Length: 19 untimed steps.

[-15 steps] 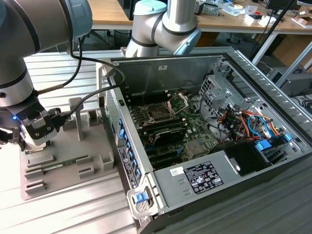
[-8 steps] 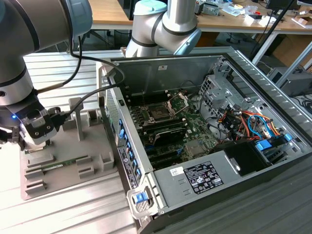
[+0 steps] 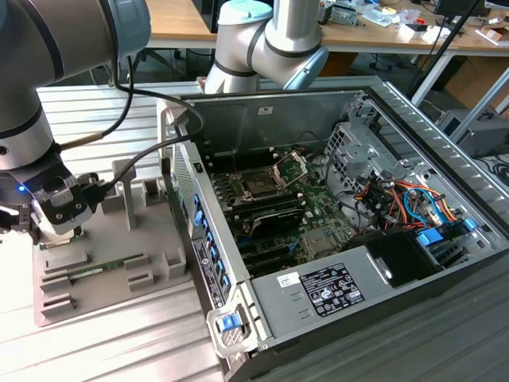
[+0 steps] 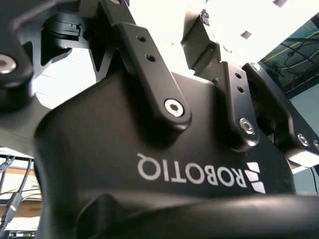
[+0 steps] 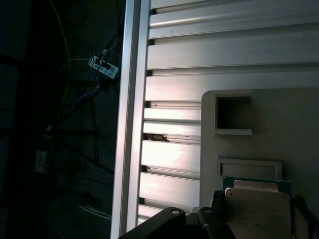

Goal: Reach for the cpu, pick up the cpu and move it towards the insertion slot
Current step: 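Pick up the cpu and move it towards the insertion slot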

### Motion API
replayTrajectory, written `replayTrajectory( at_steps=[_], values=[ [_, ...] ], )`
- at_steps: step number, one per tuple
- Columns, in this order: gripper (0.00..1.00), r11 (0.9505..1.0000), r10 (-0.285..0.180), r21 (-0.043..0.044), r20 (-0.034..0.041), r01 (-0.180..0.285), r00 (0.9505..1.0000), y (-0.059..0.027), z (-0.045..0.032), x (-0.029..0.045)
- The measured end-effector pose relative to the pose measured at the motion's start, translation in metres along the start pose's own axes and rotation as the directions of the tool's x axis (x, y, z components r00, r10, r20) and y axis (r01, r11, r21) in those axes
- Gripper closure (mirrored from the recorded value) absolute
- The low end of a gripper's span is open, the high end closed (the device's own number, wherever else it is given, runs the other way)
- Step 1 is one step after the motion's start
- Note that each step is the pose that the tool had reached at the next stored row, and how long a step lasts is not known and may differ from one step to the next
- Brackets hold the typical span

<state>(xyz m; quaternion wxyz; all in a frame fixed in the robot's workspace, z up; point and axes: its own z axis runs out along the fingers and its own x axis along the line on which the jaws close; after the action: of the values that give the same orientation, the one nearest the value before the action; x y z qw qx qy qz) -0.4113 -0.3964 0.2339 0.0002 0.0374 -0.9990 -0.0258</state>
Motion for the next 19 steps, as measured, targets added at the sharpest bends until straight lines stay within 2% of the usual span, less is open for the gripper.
replayTrajectory(
  at_steps=[19],
  values=[
    [0.45,1.0,0.0,0.0001,-0.0001,0.0,1.0,0.0003,-0.0064,-0.0001]
  ],
)
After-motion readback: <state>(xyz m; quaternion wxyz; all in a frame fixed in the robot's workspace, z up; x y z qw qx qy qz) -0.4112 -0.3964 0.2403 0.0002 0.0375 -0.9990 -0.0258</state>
